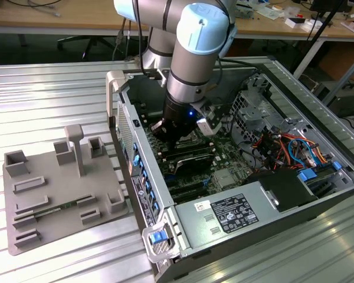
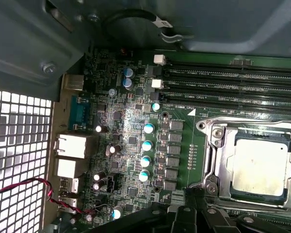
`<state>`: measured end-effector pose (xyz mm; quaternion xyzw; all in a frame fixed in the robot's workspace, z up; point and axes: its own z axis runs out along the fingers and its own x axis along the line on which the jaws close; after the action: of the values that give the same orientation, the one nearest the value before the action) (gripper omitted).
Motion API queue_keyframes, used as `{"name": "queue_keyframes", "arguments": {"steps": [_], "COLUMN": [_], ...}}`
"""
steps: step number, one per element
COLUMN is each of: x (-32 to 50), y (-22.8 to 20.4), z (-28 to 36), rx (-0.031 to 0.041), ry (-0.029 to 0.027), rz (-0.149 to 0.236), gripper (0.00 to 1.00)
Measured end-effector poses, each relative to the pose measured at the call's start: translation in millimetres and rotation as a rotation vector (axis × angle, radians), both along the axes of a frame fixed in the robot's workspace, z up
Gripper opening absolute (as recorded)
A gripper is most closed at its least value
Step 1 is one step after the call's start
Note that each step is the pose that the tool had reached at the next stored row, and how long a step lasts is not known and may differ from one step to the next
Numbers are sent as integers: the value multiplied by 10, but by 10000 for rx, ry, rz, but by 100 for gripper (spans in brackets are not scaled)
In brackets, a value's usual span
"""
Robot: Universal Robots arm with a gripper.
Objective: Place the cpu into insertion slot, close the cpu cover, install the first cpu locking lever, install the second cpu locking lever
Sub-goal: 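Install the second cpu locking lever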
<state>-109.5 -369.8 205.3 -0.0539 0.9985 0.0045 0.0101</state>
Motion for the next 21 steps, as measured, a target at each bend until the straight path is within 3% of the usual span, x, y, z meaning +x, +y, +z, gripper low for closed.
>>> {"name": "queue_keyframes", "arguments": {"steps": [9, 11, 15, 19, 21], "x": [0, 0, 0, 134, 222], "y": [4, 2, 2, 2, 2], "z": [-30, -18, 36, 43, 44], "rx": [-22, -72, -97, -78, -20], "ry": [-1, -1, 1, 60, 93], "rz": [44, 44, 45, 45, 44], "gripper": [11, 11, 11, 11, 11]}}
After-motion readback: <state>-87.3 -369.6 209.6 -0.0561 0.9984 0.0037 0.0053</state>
